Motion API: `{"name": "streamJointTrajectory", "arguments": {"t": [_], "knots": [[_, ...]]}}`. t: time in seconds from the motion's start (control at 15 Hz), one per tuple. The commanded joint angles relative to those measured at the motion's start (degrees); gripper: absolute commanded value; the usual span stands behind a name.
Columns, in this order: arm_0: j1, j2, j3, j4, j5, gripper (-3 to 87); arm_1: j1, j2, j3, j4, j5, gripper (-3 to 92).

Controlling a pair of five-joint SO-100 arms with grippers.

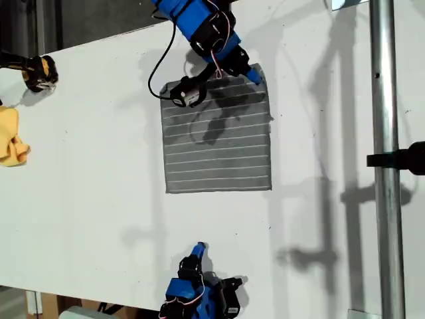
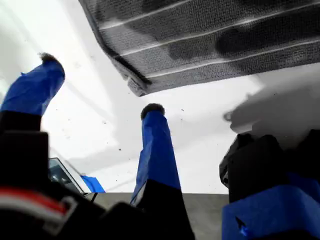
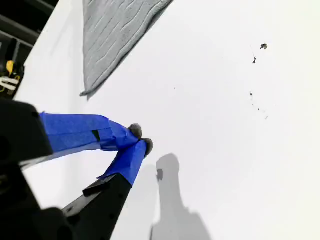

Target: Grasp corners of a towel and fold twice.

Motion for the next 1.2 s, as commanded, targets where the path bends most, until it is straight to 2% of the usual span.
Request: {"name": "streamJointTrajectory", "arguments": {"t": [0.0,0.13,0.4,0.73,1.13], "knots": [[0.88,0.18,0.09,0.0,0.35,-2.1,-1.85,4.04,5.27,-3.16,3.25,32.9],[0.88,0.18,0.09,0.0,0.35,-2.1,-4.31,7.29,9.58,-5.71,6.06,30.2],[0.97,0.18,0.09,0.0,0.18,-2.1,-7.03,1.85,12.13,-13.36,7.56,31.2],[0.97,0.18,0.09,0.0,0.0,-2.1,-6.77,-9.67,12.57,-21.09,7.38,32.6],[0.97,0.18,0.09,0.0,-0.18,-2.1,-3.52,-12.74,15.12,-24.26,6.42,29.2]]}}
